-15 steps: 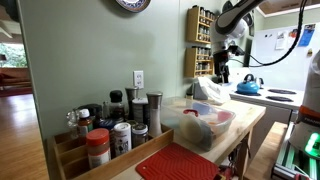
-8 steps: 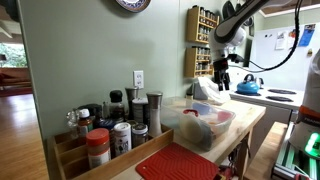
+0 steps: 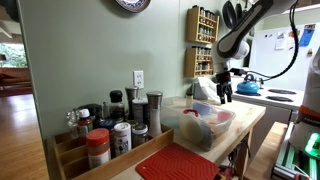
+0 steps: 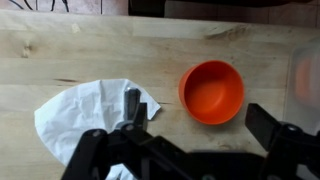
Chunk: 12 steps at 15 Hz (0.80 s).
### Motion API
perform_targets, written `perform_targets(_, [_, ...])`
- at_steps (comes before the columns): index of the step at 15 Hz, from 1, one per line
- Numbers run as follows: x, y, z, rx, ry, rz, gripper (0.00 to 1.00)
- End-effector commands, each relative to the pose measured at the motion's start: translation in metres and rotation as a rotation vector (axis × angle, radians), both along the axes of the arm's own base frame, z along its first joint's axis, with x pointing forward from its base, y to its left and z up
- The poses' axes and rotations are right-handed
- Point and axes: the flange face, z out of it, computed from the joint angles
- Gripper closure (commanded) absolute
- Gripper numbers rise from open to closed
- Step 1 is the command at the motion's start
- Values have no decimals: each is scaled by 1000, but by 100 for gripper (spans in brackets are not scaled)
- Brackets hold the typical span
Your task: Pick up the orange bowl and stack it into the blue bowl, pick up the orange and blue bowls stack and put it in the crisper drawer
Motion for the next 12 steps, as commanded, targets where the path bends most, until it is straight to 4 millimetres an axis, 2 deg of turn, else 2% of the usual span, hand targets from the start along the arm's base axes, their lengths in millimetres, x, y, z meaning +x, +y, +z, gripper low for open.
perform_targets(1, [-8,5,-24,25,18,12,0])
perform_targets(4, [-7,9,-34,37,36,15,0])
perform_targets(7, [-3,15,-46,35,39,4,7])
perform_targets(12, [-1,16,-59,28,50,5,47])
